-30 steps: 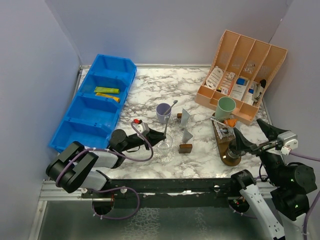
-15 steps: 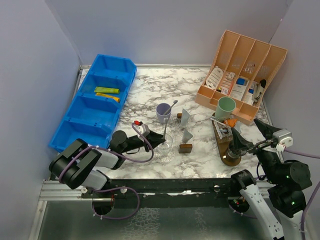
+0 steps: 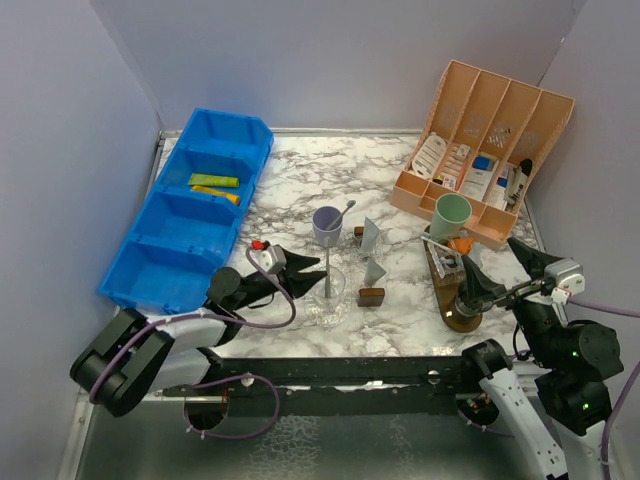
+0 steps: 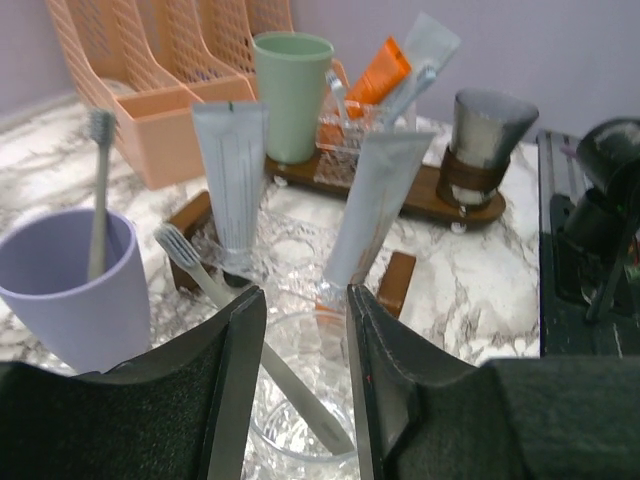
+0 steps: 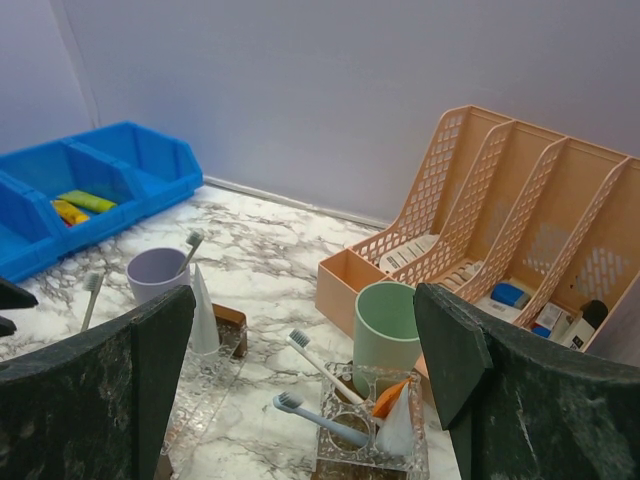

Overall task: Prepare toiletry sets of a toothbrush and toothpaste on the tray
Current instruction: Place the toothbrush in the cup, then reset both arms

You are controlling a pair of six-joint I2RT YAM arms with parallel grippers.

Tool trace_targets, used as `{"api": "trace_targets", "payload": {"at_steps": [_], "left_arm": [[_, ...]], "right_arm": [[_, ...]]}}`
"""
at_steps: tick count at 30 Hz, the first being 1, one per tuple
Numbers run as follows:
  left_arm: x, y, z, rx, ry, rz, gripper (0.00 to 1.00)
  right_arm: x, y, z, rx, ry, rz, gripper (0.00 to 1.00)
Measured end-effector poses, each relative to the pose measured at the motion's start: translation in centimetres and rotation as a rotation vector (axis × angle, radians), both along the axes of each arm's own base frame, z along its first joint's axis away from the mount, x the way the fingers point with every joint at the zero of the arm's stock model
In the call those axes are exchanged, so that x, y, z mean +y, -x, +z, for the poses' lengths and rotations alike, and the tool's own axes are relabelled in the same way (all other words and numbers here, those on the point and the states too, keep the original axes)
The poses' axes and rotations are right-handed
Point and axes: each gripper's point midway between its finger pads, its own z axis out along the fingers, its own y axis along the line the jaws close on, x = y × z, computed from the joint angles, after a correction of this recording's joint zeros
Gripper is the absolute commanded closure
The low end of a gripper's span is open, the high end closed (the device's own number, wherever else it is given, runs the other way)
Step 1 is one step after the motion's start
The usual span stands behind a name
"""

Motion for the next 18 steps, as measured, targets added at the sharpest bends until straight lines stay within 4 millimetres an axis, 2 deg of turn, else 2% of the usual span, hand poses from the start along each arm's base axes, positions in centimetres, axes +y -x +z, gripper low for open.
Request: {"api": "trace_targets", "payload": {"at_steps": [5,14,15,18], "left_arm": [[1.4,-0.9,3.3,0.005,0.07,0.112,0.39],[4.9,-4.0,9.8,0.055,0.179,0.39,0.23],[5.3,-4.3,10.5,0.062,0.189,0.419,0.23],[6.2,-5.4,12.8,0.085,0.199,0.497,0.21]], "right_arm": [[0.0,0.0,0.0,0.001,-0.001,0.0,0.06],[-0.1,0.3,0.5,-0.009,-0.009,0.001,0.04],[-0.1,0.3,0.5,-0.011,-0.009,0.001,0.01],[-0.1,0.4,1.2,-0.036,-0.019,0.0,0.0]]}}
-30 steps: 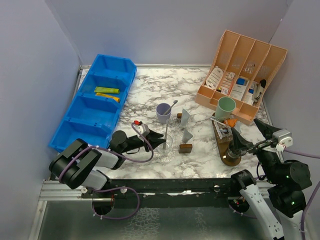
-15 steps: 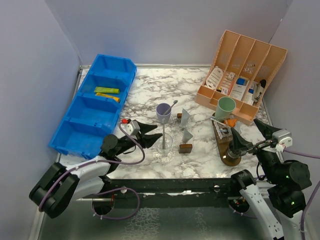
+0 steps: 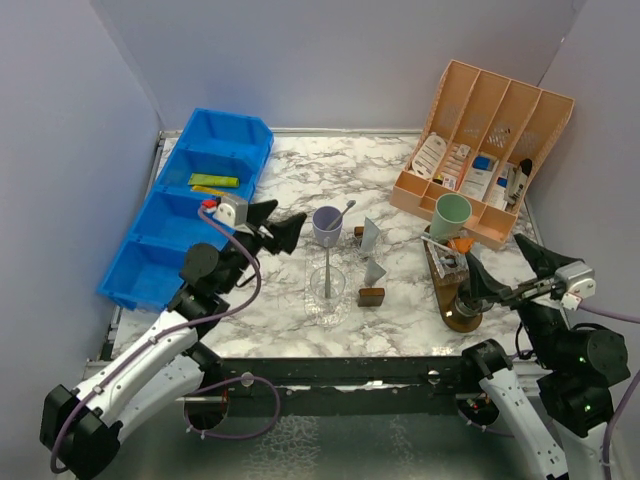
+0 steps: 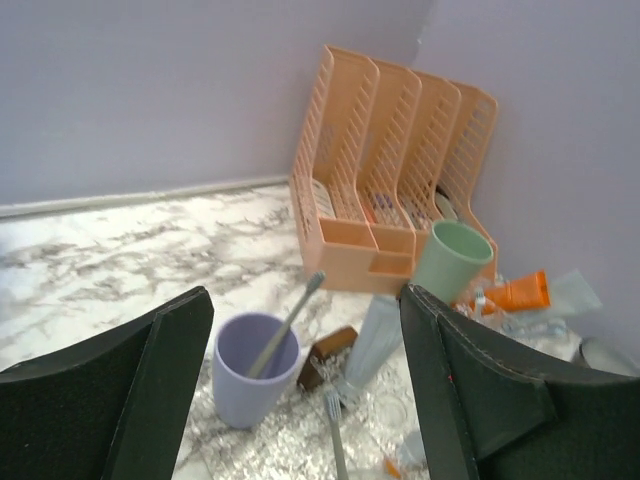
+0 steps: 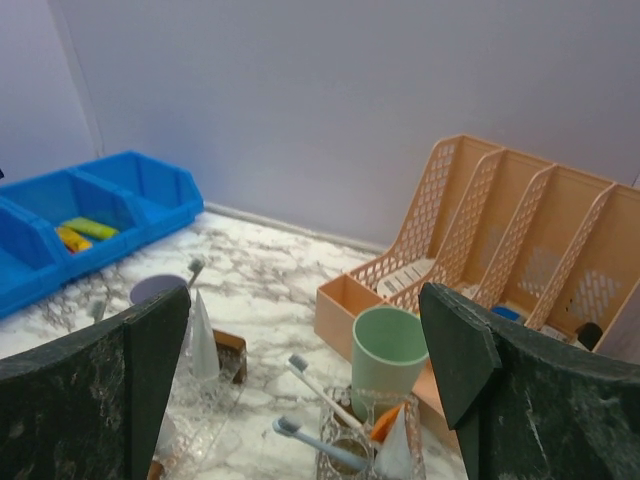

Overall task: Prepare toiletry sets of a toothbrush and toothpaste on the tray
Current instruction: Reset both arms

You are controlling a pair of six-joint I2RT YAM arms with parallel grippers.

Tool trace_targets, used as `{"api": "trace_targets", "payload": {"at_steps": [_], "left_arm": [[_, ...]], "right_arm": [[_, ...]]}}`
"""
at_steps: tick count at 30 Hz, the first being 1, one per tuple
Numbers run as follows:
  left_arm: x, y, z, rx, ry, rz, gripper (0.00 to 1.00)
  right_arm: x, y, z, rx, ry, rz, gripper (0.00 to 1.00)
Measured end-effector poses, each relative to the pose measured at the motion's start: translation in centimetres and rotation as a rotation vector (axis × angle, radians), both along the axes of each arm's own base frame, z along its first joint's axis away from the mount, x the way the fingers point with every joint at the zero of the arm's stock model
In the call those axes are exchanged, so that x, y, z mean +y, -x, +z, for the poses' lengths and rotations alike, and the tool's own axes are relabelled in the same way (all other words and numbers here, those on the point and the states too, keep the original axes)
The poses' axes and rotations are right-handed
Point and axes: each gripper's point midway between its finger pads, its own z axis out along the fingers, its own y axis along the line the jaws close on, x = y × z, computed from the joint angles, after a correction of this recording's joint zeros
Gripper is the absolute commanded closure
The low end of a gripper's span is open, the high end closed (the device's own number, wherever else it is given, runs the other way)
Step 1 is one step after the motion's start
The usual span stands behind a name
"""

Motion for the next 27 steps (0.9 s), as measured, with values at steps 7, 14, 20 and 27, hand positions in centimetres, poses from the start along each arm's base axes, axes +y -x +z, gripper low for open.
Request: {"api": "trace_targets", "payload": {"at_steps": [7,14,20,27], "left_arm": [[1.7,-2.6,7.5,0.022,-0.054,0.161,0.2],[4.2,-3.6,12.6,0.04,-0.16,0.303,0.13],[7.1,-1.5,13.7,0.031,-0.19,0.369,0.13],[10.6,1.5,14.5,0.001,-0.153,0.434,0.13]], "right_arm": [[-1.2,-0.1,3.4,-0.077,-0.096,-0.055,0.0],[-2.9,-3.7,7.4,0.039,-0.191,-0.215,0.0],[-3.5,-5.8,7.4,0.103,-0.222,-0.295,0.0],[-4.0,-5.4,8.3,0.081,-0.248,-0.312,0.0]]}}
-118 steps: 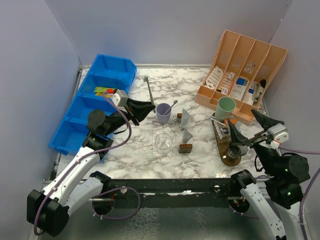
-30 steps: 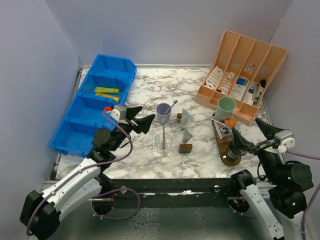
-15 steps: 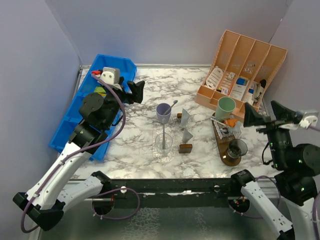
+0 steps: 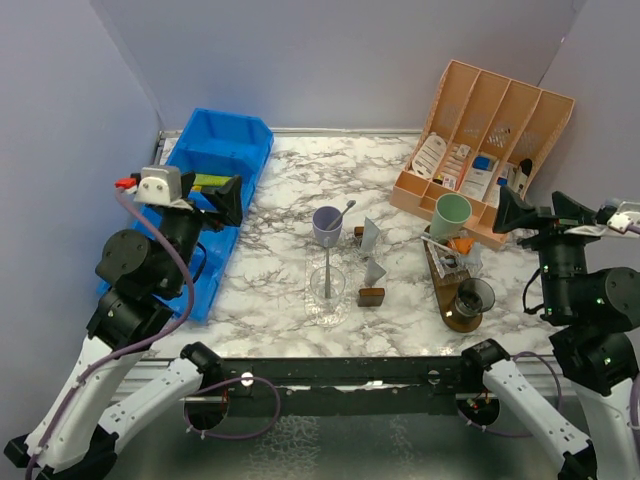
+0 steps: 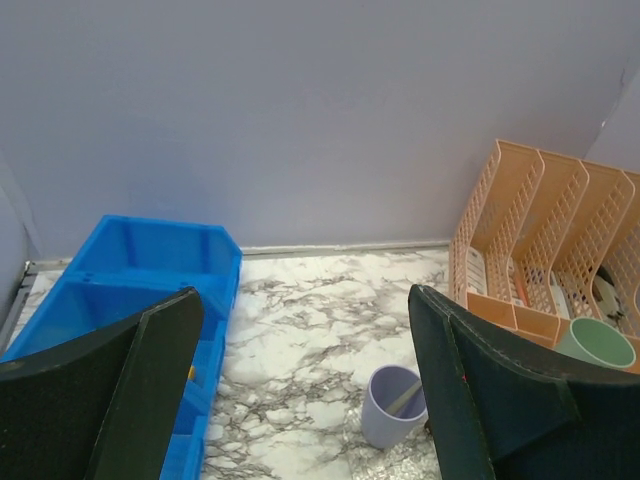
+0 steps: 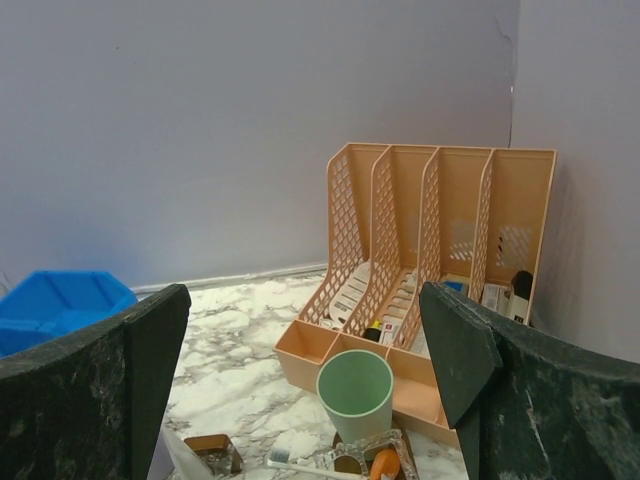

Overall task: Prepare toiletry sets of a toothbrush and toothpaste on the tray
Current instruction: Reset both arms

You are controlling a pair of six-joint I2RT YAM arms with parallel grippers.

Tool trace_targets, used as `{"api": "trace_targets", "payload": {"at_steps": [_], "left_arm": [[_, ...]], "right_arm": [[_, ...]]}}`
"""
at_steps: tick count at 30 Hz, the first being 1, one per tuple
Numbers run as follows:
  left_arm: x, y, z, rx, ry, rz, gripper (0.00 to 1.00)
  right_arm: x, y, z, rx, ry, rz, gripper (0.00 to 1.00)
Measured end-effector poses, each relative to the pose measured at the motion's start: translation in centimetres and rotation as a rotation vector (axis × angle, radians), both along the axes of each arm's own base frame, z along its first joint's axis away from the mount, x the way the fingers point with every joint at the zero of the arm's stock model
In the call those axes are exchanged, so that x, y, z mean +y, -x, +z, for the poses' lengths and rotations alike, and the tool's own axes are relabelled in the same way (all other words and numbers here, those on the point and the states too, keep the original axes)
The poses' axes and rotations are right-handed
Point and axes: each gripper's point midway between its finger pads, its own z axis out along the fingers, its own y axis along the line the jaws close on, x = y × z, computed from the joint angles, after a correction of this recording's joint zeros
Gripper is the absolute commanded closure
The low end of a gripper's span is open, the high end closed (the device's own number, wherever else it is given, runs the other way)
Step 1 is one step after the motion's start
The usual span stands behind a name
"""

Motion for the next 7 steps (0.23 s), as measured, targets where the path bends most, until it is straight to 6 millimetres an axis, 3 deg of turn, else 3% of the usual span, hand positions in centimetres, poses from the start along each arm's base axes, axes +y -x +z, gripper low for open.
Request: {"api": "trace_targets", "payload": {"at_steps": [7], "left_arm": [[1.08,0.79,0.19,-0.015,0.018,0.026,0.14]], "right_arm": [[-0.49,0.03,0.36,-0.004,-0.012,-0.027,0.0]]}}
